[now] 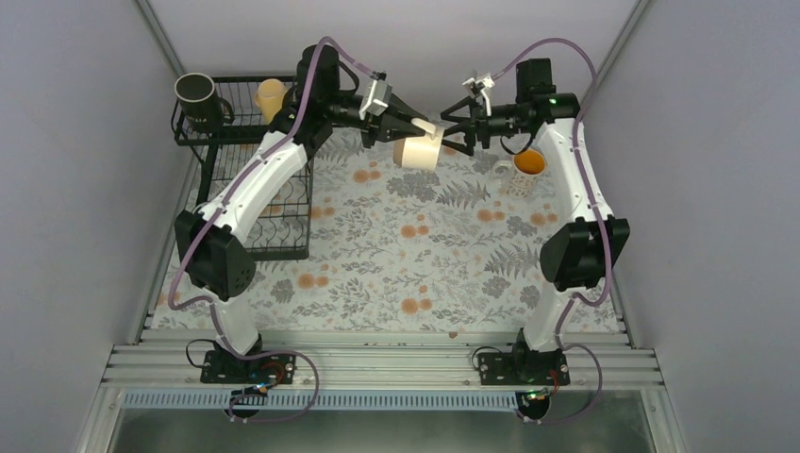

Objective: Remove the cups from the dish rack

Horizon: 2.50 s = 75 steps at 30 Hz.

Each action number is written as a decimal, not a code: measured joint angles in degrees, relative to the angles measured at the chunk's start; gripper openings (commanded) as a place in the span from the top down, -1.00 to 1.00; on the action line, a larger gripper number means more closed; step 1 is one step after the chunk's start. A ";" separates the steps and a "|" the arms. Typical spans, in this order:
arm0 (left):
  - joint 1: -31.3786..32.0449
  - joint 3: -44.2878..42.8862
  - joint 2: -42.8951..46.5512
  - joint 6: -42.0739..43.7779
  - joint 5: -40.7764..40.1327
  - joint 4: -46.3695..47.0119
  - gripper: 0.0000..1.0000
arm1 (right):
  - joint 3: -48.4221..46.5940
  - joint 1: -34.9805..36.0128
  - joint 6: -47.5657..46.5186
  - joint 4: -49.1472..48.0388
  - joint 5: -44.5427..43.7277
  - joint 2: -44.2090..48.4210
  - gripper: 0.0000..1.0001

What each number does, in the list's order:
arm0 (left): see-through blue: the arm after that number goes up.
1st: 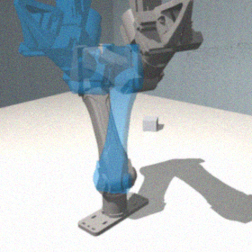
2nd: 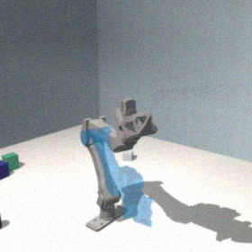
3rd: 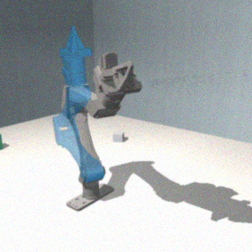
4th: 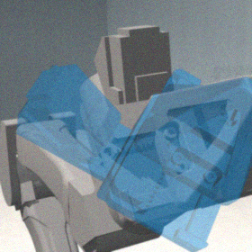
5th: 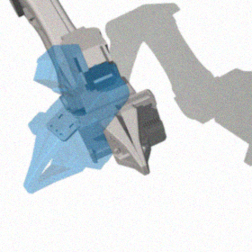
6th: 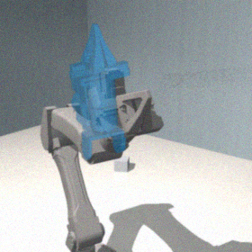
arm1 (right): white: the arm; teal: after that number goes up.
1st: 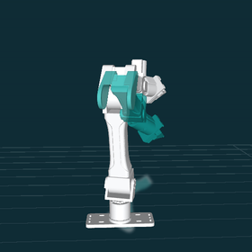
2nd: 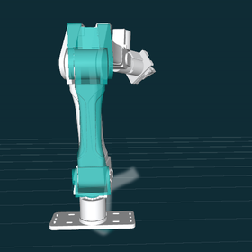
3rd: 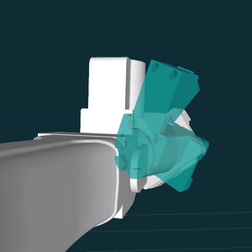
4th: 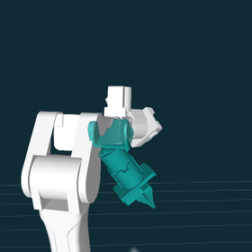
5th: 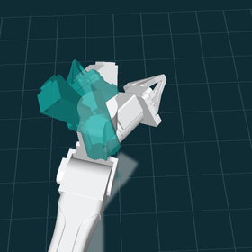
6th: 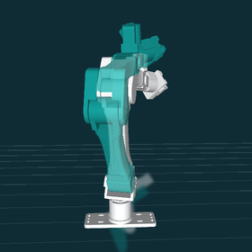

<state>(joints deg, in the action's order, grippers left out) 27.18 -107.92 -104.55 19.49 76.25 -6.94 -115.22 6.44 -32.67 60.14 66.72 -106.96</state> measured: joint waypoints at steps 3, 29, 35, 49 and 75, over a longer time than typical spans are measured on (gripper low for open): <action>0.07 -0.42 -0.90 -1.22 0.96 1.22 0.95 | -0.59 0.85 0.13 -0.02 1.03 -0.31 -0.89; -2.58 -0.63 1.25 4.48 3.48 -4.72 -1.00 | 3.52 4.74 3.69 -3.85 -4.31 5.68 0.94; -5.51 -1.11 4.37 22.51 -1.57 -21.97 -1.00 | 0.46 4.68 3.56 0.66 -9.09 5.86 0.94; -13.51 -0.50 14.88 52.22 -39.71 -56.08 -1.00 | 11.87 -2.43 -6.47 12.11 -42.47 5.97 0.93; -49.72 27.12 18.80 76.08 -56.33 -63.30 -1.00 | 27.61 -20.26 -13.31 4.26 -73.96 -4.63 0.92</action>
<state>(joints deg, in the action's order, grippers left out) -22.55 -80.79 -85.76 95.57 19.92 -70.24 -87.61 -13.82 -45.98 64.40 -7.25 -111.59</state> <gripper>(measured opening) 0.998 0.071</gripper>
